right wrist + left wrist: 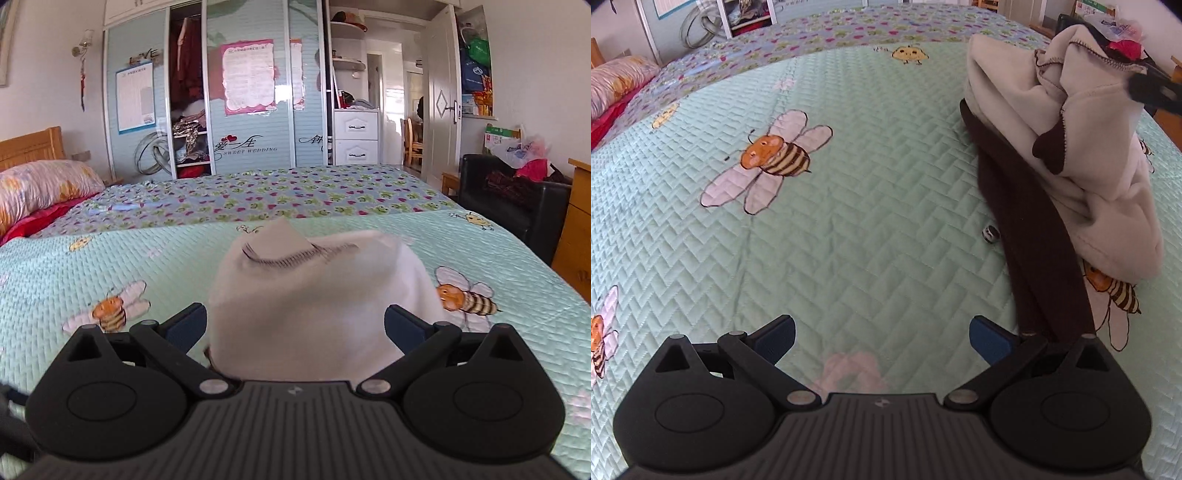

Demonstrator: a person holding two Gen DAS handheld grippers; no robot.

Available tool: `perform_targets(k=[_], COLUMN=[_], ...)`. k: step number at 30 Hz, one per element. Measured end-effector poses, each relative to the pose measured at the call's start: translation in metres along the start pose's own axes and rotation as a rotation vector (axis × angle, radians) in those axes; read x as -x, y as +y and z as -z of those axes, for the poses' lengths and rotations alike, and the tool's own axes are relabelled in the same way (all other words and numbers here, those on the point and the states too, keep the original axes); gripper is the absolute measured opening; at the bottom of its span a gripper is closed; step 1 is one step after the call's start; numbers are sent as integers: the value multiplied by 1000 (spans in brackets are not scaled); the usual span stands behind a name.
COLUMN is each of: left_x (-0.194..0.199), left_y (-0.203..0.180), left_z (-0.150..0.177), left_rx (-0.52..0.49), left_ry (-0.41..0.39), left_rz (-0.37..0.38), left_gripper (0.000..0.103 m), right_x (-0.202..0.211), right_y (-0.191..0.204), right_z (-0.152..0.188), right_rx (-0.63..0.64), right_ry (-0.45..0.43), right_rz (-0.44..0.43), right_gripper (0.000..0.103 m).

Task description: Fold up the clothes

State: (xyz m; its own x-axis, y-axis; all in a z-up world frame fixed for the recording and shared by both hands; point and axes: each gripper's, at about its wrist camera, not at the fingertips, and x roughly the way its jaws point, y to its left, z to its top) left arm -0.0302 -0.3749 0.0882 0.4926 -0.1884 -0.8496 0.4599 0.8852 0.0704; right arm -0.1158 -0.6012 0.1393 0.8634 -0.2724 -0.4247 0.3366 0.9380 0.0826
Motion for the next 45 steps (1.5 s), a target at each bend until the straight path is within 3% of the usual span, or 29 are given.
perform_targets(k=[4, 5, 6, 7, 8, 9, 12, 15, 23, 29, 32, 34, 37, 38, 41, 44, 45], left_x=[8, 9, 10, 11, 11, 12, 18, 28, 57, 73, 80, 71, 38, 26, 7, 6, 6], left_y=[10, 14, 17, 20, 22, 25, 25, 23, 7, -12, -22, -39, -61, -68, -69, -65, -62], left_z=[5, 7, 10, 13, 15, 18, 31, 44, 56, 46, 41, 34, 27, 27, 37, 42, 42], left_rx=[-7, -5, -3, 0, 2, 3, -32, -58, -21, 25, 45, 19, -26, -50, -53, -65, -66], left_ry=[-21, -21, -19, -16, -14, -12, -27, -52, -105, -144, -163, -173, -79, -38, -10, -29, -29], left_rz=[-28, -27, -22, -18, -13, -9, -12, 11, 216, 359, 426, 409, 354, 340, 327, 300, 294], left_gripper=[103, 103, 103, 103, 103, 103, 103, 103, 103, 103, 103, 103, 102, 101, 99, 99, 99], right_x=[-44, -54, -60, -65, -67, -63, -41, -4, 103, 135, 139, 141, 145, 147, 159, 175, 178], right_y=[5, 6, 8, 6, 3, -3, -14, -26, -28, 14, 36, 47, 43, 37, 8, -24, -34], right_z=[-8, -6, -2, 1, 5, 9, 18, 31, 95, 154, 167, 169, 168, 168, 171, 171, 168], right_rx=[-125, -130, -125, -139, -157, -198, -241, -263, -304, -218, -182, -148, -152, -170, -253, -317, -324], right_ry=[79, 95, 111, 125, 135, 124, 74, 31, 36, 159, 170, 158, 153, 154, 173, 152, 127], right_rz=[18, 23, 40, 47, 51, 42, 42, 26, -140, -211, -228, -214, -195, -188, -182, -178, -147], right_gripper=[102, 95, 75, 62, 36, 26, 15, 13, 13, 13, 13, 13, 14, 18, 29, 47, 48])
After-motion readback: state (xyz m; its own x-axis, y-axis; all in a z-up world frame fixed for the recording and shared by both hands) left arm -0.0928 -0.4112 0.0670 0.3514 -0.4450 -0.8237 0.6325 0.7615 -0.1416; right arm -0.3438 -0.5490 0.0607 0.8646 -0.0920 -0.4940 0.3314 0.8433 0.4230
